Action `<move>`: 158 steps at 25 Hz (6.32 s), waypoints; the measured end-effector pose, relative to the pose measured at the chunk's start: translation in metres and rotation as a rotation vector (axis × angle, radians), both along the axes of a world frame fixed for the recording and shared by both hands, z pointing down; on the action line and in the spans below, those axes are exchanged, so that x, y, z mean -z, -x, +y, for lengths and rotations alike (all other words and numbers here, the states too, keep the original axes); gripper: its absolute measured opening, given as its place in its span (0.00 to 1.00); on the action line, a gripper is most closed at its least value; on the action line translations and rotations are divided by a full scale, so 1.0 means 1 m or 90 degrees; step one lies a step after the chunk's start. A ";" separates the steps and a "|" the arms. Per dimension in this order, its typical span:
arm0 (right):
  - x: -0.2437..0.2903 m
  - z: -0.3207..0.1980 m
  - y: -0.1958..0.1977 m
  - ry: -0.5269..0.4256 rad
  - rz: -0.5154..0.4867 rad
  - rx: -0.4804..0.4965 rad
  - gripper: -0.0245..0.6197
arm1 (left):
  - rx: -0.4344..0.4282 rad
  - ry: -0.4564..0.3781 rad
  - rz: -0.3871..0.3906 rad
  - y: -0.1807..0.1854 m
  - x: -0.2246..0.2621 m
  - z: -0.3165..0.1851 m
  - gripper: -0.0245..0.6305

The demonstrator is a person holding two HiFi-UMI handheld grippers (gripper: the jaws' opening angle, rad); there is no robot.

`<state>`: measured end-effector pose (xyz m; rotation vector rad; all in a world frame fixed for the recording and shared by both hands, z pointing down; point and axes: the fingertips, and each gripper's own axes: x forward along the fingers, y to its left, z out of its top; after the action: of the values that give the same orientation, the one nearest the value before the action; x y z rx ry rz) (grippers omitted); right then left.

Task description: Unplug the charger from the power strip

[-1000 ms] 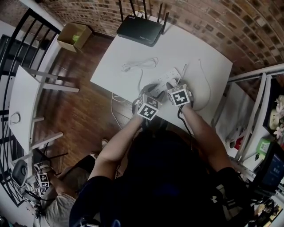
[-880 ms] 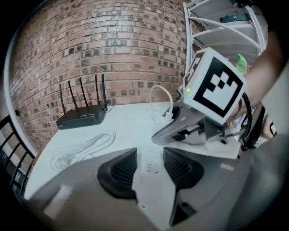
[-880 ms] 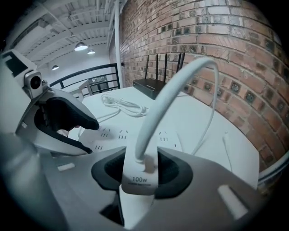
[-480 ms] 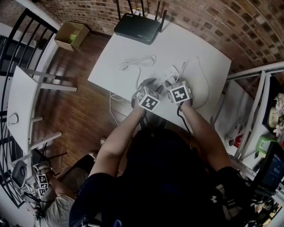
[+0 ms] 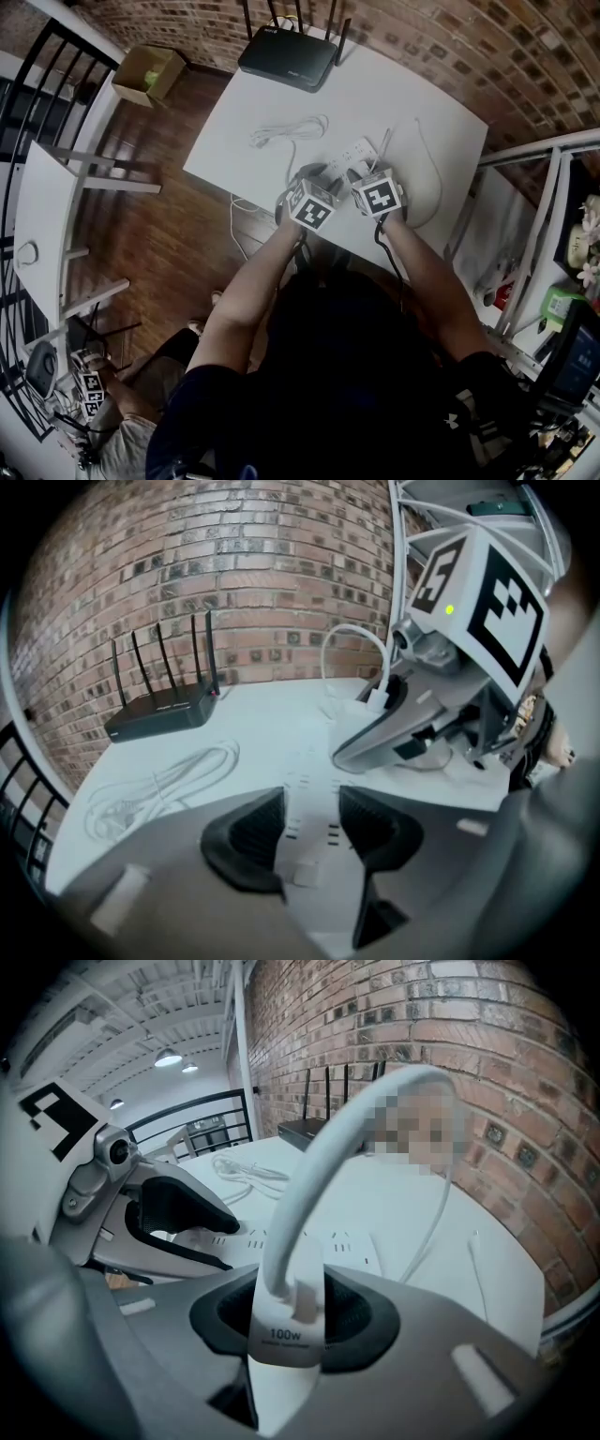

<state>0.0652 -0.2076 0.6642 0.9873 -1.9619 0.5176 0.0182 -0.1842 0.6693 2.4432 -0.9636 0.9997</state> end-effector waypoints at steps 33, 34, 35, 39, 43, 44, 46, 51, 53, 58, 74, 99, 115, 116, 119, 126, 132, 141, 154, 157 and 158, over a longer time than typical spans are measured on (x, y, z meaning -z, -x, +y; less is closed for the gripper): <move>0.024 0.014 -0.003 -0.037 -0.072 -0.066 0.26 | -0.026 -0.007 0.002 0.000 0.000 0.003 0.33; 0.026 0.014 -0.004 -0.034 -0.082 -0.074 0.26 | -0.024 -0.006 0.002 0.000 0.000 0.003 0.33; 0.027 0.015 -0.005 -0.031 -0.095 -0.084 0.26 | -0.024 -0.006 0.002 0.000 0.000 0.004 0.33; 0.037 0.019 -0.010 -0.018 -0.159 -0.128 0.26 | -0.012 0.010 0.015 0.002 0.003 0.008 0.32; 0.046 0.026 -0.022 -0.003 -0.218 -0.171 0.26 | 0.040 -0.008 0.077 0.008 0.031 0.010 0.32; 0.048 0.028 -0.025 0.003 -0.235 -0.185 0.26 | 0.050 -0.012 0.092 0.008 0.037 0.013 0.32; 0.050 0.034 -0.033 0.013 -0.274 -0.216 0.26 | 0.061 -0.014 0.115 0.009 0.045 0.022 0.32; 0.057 0.041 -0.056 0.015 -0.336 -0.275 0.26 | 0.030 -0.004 0.125 0.003 0.051 0.057 0.31; 0.061 0.044 -0.065 0.014 -0.360 -0.293 0.26 | 0.015 0.003 0.124 0.003 0.050 0.071 0.31; 0.064 0.050 -0.089 0.026 -0.439 -0.369 0.26 | 0.034 0.021 0.139 0.012 0.047 0.092 0.30; 0.036 0.063 -0.143 0.056 -0.549 -0.529 0.26 | 0.068 0.043 0.157 0.025 0.045 0.109 0.29; -0.032 0.084 -0.171 0.142 -0.507 -0.618 0.27 | 0.070 0.062 0.166 0.022 0.047 0.110 0.28; -0.014 0.093 -0.175 0.151 -0.389 -0.620 0.46 | 0.067 0.066 0.173 0.019 0.050 0.113 0.28; -0.012 0.094 -0.176 0.150 -0.383 -0.622 0.46 | 0.066 0.066 0.172 0.020 0.050 0.113 0.28; -0.005 0.099 -0.178 0.144 -0.369 -0.628 0.46 | 0.061 0.067 0.169 0.020 0.051 0.113 0.28; 0.016 0.116 -0.190 0.110 -0.361 -0.654 0.46 | 0.060 0.065 0.181 0.025 0.060 0.114 0.28; 0.046 0.130 -0.190 0.071 -0.373 -0.664 0.46 | 0.046 0.060 0.193 0.025 0.059 0.113 0.28; 0.097 0.148 -0.182 0.004 -0.444 -0.670 0.45 | -0.030 0.039 0.225 -0.001 0.074 0.111 0.28; 0.121 0.177 -0.177 -0.048 -0.480 -0.693 0.43 | -0.110 0.045 0.255 -0.023 0.113 0.130 0.28; 0.138 0.176 -0.171 -0.072 -0.469 -0.669 0.39 | -0.118 0.026 0.294 -0.033 0.142 0.130 0.27; 0.145 0.175 -0.166 -0.081 -0.466 -0.653 0.36 | -0.119 0.012 0.307 -0.035 0.153 0.129 0.26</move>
<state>0.2312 -0.0323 0.5192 2.1046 -1.9508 1.4929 0.0535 -0.0550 0.5158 2.6128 -0.5681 0.4255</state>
